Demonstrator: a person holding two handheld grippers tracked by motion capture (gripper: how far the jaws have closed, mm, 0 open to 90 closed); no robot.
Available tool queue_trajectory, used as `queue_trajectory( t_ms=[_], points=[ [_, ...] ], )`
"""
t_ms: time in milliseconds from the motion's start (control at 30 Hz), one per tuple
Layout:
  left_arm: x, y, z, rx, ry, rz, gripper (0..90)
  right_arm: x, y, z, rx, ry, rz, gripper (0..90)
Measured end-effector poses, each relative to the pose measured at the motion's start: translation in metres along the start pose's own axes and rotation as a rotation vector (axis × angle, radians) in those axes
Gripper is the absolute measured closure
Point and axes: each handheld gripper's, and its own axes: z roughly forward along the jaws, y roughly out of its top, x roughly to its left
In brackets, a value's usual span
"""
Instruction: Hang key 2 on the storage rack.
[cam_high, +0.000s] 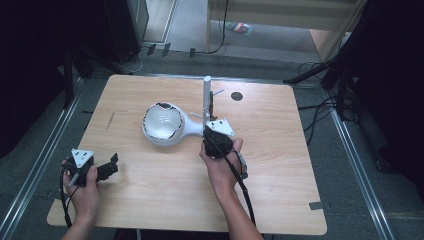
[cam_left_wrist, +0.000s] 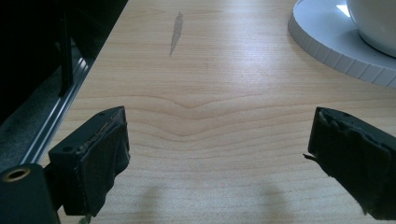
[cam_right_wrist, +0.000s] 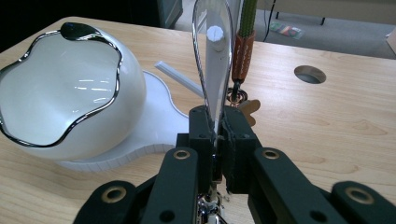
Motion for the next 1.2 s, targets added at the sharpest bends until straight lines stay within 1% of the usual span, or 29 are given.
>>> queue_trajectory(
  t_ms=[200,267,300,333,400,567,700,767,833,900,933,1000,1067,1100,1133,1167,1200],
  points=[
    [0.0,0.0,0.0,0.001,0.0,0.002,5.6,-0.002,-0.002,0.009,0.028,-0.012,-0.008,84.3],
    [0.0,0.0,0.0,0.003,0.0,0.003,5.6,-0.003,-0.003,0.011,0.039,-0.017,-0.009,82.0],
    [0.0,0.0,0.0,0.001,0.0,0.003,5.7,-0.004,-0.003,0.013,0.052,-0.01,-0.008,79.0],
    [0.0,0.0,0.0,0.001,-0.001,0.003,5.7,-0.005,-0.004,0.013,0.057,-0.001,-0.002,72.4],
    [0.0,0.0,0.0,0.003,-0.003,0.001,5.6,-0.006,-0.004,0.013,0.049,0.017,0.013,64.4],
    [0.0,0.0,0.0,0.001,-0.001,0.002,5.6,-0.011,-0.002,0.006,0.0,0.037,0.061,49.8],
    [0.0,0.0,0.0,0.003,-0.001,0.004,5.6,-0.017,-0.002,-0.001,-0.036,0.023,0.059,40.4],
    [0.0,0.0,0.0,0.003,-0.001,0.005,5.6,-0.02,-0.002,-0.004,-0.041,0.011,0.069,31.0],
    [0.0,0.0,0.0,0.003,-0.001,0.005,5.6,-0.025,-0.003,-0.008,-0.064,0.013,0.076,25.2],
    [0.0,0.0,0.0,0.005,0.0,0.005,5.6,-0.03,-0.005,-0.012,-0.082,0.005,0.071,16.9],
    [0.0,0.0,0.0,0.005,-0.001,0.005,5.6,-0.032,-0.006,-0.014,-0.083,0.0,0.068,13.5],
    [-0.001,0.0,0.001,0.005,0.0,0.004,5.7,-0.037,-0.008,-0.017,-0.065,-0.005,0.072,10.1],
    [-0.001,0.0,0.001,0.005,0.001,0.005,5.6,-0.044,-0.009,-0.02,-0.06,-0.01,0.071,9.2],
    [-0.001,0.0,0.001,0.005,0.001,0.007,5.7,-0.048,-0.009,-0.022,-0.073,-0.041,0.072,9.3],
    [-0.001,0.0,0.0,0.005,0.001,0.006,5.6,-0.051,-0.01,-0.024,-0.086,-0.083,0.087,9.3],
    [-0.001,0.0,0.0,0.005,0.002,0.007,5.6,-0.056,-0.01,-0.026,-0.088,-0.101,0.113,9.3],
    [-0.001,0.0,0.0,0.005,0.003,0.006,5.6,-0.061,-0.01,-0.028,-0.088,-0.093,0.142,9.2]
  ],
)
